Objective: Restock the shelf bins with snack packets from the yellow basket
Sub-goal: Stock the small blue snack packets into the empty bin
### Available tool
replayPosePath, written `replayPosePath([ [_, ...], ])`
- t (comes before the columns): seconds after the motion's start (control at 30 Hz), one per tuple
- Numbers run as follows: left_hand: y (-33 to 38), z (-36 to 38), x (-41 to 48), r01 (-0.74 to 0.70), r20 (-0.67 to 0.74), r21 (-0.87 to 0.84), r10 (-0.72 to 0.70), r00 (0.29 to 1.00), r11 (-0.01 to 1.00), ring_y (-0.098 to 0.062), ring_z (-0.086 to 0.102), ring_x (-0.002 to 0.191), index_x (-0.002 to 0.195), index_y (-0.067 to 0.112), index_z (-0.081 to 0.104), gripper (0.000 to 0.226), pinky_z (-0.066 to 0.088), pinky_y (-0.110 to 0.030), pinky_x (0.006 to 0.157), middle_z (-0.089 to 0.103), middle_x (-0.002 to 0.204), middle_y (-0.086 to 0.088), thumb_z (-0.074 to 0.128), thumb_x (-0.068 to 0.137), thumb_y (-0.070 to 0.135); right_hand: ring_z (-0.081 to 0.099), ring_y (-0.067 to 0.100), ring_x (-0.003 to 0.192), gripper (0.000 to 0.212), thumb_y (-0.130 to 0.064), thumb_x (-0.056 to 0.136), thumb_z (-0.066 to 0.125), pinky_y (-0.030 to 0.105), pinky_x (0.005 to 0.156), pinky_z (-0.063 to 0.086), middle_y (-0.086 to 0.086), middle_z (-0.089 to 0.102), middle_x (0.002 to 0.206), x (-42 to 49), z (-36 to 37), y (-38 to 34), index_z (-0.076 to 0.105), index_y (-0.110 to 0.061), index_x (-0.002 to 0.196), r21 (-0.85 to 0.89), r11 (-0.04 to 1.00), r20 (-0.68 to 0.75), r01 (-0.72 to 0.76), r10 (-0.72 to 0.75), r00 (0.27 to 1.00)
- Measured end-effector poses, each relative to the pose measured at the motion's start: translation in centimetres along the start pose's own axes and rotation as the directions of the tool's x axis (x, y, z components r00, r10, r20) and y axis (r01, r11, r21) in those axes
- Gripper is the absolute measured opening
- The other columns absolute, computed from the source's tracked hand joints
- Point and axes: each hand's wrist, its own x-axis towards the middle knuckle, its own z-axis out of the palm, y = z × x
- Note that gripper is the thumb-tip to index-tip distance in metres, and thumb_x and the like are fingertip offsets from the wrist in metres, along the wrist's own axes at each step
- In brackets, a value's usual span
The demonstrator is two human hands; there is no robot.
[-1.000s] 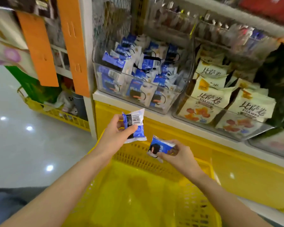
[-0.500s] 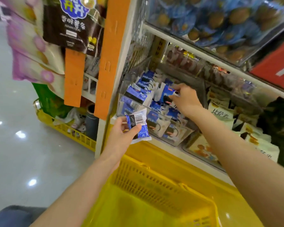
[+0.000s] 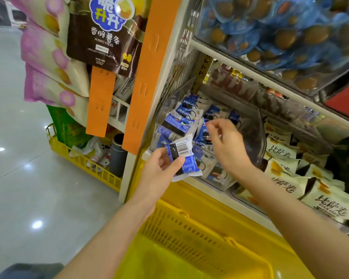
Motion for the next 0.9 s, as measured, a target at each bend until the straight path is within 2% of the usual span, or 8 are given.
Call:
replayPosePath([
  [0.1, 0.1, 0.4, -0.3, -0.040, 0.005, -0.042, 0.041, 0.999, 0.998, 0.003, 0.063, 0.095, 0.106, 0.032, 0.055, 0.025, 0.049, -0.009, 0.066, 0.066, 0.108, 0.011, 0.063, 0.084, 0.024, 0.052, -0.010, 0.086, 0.023, -0.036, 0.095, 0.045, 0.003, 0.069, 0.041, -0.021, 0.054, 0.095, -3.8, -0.3, -2.0, 0.054, -0.028, 0.114, 0.102, 0.993, 0.253, -0.055, 0.028, 0.967],
  [0.17, 0.1, 0.8, -0.6, -0.085, -0.001, -0.046, 0.085, 0.996, 0.995, 0.005, 0.062, 0.095, 0.108, 0.030, 0.055, 0.026, 0.049, -0.009, 0.068, 0.066, 0.108, 0.012, 0.062, 0.085, 0.021, 0.055, -0.007, 0.085, 0.035, -0.035, 0.094, 0.048, 0.006, 0.071, 0.045, -0.014, 0.059, 0.102, -5.2, -0.2, -2.2, 0.051, -0.020, 0.125, 0.161, 0.980, 0.363, -0.121, 0.055, 0.930],
  [0.33, 1.5, 1.8, -0.1, -0.261, 0.049, 0.208, 0.256, 0.965, 0.943, 0.007, 0.057, 0.096, 0.106, 0.035, 0.051, 0.017, 0.045, -0.012, 0.078, 0.060, 0.109, 0.015, 0.052, 0.093, 0.025, 0.058, 0.003, 0.096, 0.032, -0.029, 0.095, 0.051, 0.019, 0.080, 0.048, -0.010, 0.060, 0.110, -4.1, -2.0, -1.6, 0.049, -0.019, 0.125, 0.277, 0.934, 0.258, -0.228, 0.156, 0.953],
  [0.4, 2.7, 1.9, 1.1, -0.400, 0.103, 0.437, 0.396, 0.912, 0.806, 0.008, 0.050, 0.103, 0.117, 0.033, 0.048, 0.024, 0.038, -0.010, 0.086, 0.053, 0.115, 0.016, 0.049, 0.094, 0.026, 0.052, -0.001, 0.092, 0.033, -0.029, 0.095, 0.051, 0.012, 0.072, 0.043, -0.012, 0.054, 0.109, -1.9, -3.4, -0.5, 0.046, -0.018, 0.126, 0.231, 0.941, 0.094, -0.249, 0.233, 0.968],
  [0.47, 3.6, 2.1, 2.5, -0.485, 0.225, 0.674, 0.470, 0.853, 0.558, -0.004, 0.044, 0.118, 0.132, 0.021, 0.042, 0.038, 0.032, -0.019, 0.096, 0.048, 0.127, 0.008, 0.046, 0.095, 0.029, 0.047, 0.001, 0.090, 0.036, -0.028, 0.096, 0.049, 0.011, 0.067, 0.036, -0.005, 0.054, 0.115, 0.3, -4.4, 0.7, 0.045, -0.014, 0.129, 0.107, 0.958, -0.023, -0.265, 0.268, 0.963],
  [0.57, 3.8, 2.2, 4.2, -0.489, 0.366, 0.834, 0.405, 0.837, 0.257, -0.013, 0.043, 0.118, 0.131, 0.019, 0.043, 0.037, 0.033, -0.026, 0.096, 0.049, 0.129, 0.002, 0.040, 0.097, 0.033, 0.048, 0.012, 0.098, 0.036, -0.028, 0.096, 0.049, 0.021, 0.077, 0.035, 0.004, 0.053, 0.129, 2.8, -4.4, 2.3, 0.046, -0.013, 0.129, -0.041, 0.946, 0.017, -0.320, 0.321, 0.947],
  [0.77, 1.8, 1.1, 4.7, -0.554, 0.480, 0.827, 0.391, 0.785, 0.096, -0.012, 0.040, 0.118, 0.119, 0.020, 0.052, 0.029, 0.026, -0.026, 0.103, 0.051, 0.121, 0.006, 0.038, 0.097, 0.031, 0.051, 0.020, 0.118, 0.033, -0.024, 0.093, 0.057, 0.021, 0.087, 0.035, 0.007, 0.056, 0.129, 4.8, -1.5, 4.3, 0.055, -0.012, 0.124, -0.173, 0.972, 0.315, -0.162, 0.210, 0.925],
  [0.9, 1.6, 1.0, 4.7, -0.553, 0.486, 0.828, 0.375, 0.789, 0.091, -0.013, 0.036, 0.123, 0.124, 0.019, 0.048, 0.031, 0.023, -0.028, 0.108, 0.048, 0.126, 0.004, 0.040, 0.096, 0.030, 0.047, 0.027, 0.121, 0.034, -0.023, 0.093, 0.057, 0.030, 0.096, 0.039, 0.014, 0.051, 0.131, 4.7, -0.3, 5.0, 0.056, -0.012, 0.125, -0.230, 0.959, 0.282, -0.167, 0.230, 0.932],
])
